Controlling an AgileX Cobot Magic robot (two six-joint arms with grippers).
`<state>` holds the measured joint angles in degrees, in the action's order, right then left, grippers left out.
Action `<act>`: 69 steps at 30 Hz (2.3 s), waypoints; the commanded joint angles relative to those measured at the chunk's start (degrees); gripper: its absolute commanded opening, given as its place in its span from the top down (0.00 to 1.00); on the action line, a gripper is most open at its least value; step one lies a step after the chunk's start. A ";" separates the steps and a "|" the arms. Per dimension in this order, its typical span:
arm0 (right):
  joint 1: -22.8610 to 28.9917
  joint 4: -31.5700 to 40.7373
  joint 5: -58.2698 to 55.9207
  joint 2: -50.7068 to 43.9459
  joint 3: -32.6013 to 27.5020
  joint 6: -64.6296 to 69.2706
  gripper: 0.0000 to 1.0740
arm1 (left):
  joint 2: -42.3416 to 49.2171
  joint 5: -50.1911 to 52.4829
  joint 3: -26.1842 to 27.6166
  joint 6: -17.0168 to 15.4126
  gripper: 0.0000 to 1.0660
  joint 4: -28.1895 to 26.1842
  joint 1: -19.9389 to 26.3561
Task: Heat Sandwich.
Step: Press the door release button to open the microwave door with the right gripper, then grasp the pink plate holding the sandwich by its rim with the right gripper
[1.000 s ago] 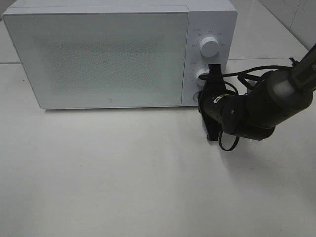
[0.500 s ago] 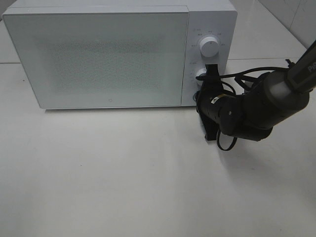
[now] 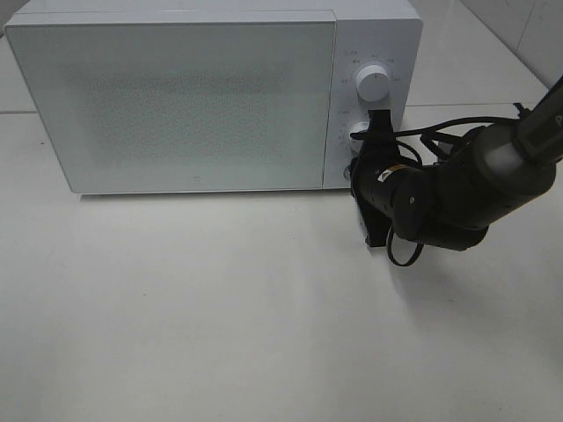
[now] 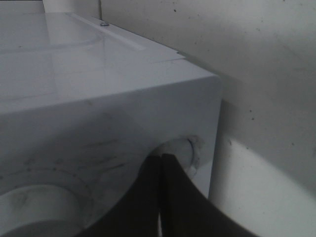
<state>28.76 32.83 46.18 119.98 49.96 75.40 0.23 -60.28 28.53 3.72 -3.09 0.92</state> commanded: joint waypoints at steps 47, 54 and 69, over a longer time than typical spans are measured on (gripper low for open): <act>-0.57 2.58 6.99 0.46 6.99 -6.99 1.00 | 1.43 0.74 -0.17 -0.17 0.05 -0.40 -0.06; 0.34 4.01 6.93 -1.78 2.64 -6.82 1.00 | 1.43 0.74 -0.17 -0.17 0.05 -0.40 -0.06; 2.75 5.67 -7.39 -8.48 -4.30 -11.00 0.99 | 1.43 0.74 -0.17 -0.17 0.05 -0.40 -0.06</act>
<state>31.40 39.02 40.45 113.10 46.12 66.46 0.23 -60.28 28.53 3.72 -3.09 0.92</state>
